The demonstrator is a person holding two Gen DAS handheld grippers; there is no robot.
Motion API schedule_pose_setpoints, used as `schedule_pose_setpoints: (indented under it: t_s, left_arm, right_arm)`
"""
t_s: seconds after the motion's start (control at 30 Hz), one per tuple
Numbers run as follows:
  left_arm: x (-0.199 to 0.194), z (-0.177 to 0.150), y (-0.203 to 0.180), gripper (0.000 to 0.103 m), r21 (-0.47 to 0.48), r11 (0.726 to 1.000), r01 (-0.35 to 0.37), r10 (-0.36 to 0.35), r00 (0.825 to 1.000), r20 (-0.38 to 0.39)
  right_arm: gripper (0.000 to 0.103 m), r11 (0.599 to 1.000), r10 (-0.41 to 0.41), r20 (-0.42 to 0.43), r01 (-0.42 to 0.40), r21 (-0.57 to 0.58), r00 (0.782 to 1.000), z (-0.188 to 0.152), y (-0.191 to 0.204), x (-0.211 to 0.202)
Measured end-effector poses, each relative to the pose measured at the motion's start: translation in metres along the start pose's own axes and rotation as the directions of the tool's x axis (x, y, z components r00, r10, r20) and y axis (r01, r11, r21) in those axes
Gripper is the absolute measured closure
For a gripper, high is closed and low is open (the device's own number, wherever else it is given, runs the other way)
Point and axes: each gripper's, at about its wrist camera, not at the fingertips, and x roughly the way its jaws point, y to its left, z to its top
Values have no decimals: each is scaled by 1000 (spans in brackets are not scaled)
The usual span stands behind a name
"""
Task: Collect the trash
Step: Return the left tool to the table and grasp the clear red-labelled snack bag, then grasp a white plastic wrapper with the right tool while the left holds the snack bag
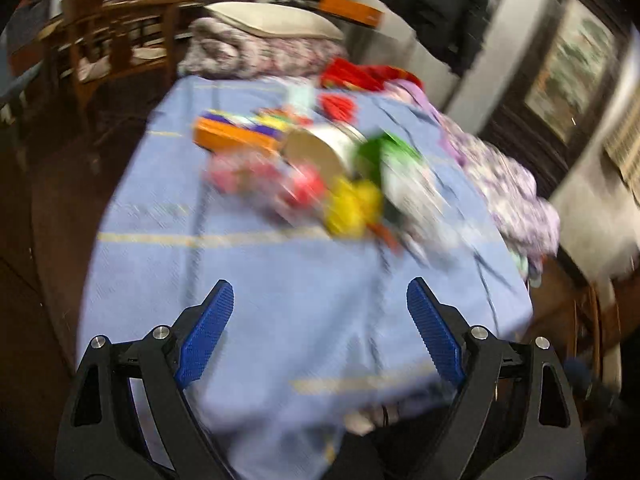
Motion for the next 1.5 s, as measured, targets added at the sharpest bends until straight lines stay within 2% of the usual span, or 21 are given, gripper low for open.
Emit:
schedule_pose_setpoints:
  t_s: [0.17, 0.33, 0.43, 0.53, 0.67, 0.83, 0.97, 1.17, 1.23, 1.27, 1.3, 1.43, 1.5]
  left_arm:
    - [22, 44, 35, 17, -85, 996, -10, 11, 1000, 17]
    - [56, 71, 49, 17, -98, 994, -50, 51, 999, 7]
    - [73, 70, 54, 17, -98, 992, -79, 76, 997, -29]
    - [74, 60, 67, 17, -110, 989, -99, 95, 995, -39]
    - [61, 37, 86, 17, -122, 987, -107, 100, 993, -64]
    - [36, 15, 87, 17, -60, 995, -77, 74, 996, -39]
    - [34, 27, 76, 17, -44, 998, -45, 46, 999, 13]
    - [62, 62, 76, 17, -118, 993, -11, 16, 999, 41]
    - [73, 66, 73, 22, -96, 994, -42, 46, 998, 42]
    - [76, 65, 73, 44, -77, 996, -48, 51, 998, 41]
    - [76, 63, 72, 55, -63, 997, -41, 43, 999, 33]
    - [48, 45, 73, 56, -36, 999, -26, 29, 995, 94]
    - [24, 33, 70, 56, -20, 1000, 2, 0, 993, 117]
  right_arm:
    - [18, 999, -33, -14, 33, -10, 999, 2, 3, 5]
    - [18, 998, -66, -10, 66, -15, 998, 7, 2, 4]
    - [18, 997, -78, -6, 77, -18, 997, 8, 2, 4]
    - [18, 997, -76, -11, 76, -23, 997, 9, 3, 5]
    - [18, 997, -64, -20, 63, -41, 998, 8, 10, 10]
    - [18, 998, -35, -37, 32, -58, 999, 8, 20, 21]
    - [18, 998, -17, -54, 14, -69, 998, 8, 30, 29]
    - [18, 993, -42, -28, 38, -114, 999, 10, 40, 22]
    - [18, 993, -47, -22, 44, -112, 999, 12, 39, 21]
    - [18, 993, -52, -20, 49, -112, 998, 12, 39, 20]
    - [18, 992, -52, -19, 50, -112, 998, 12, 39, 21]
    - [18, 990, -57, -20, 54, -132, 998, 14, 44, 26]
    - [18, 987, -50, -19, 47, -156, 999, 18, 51, 32]
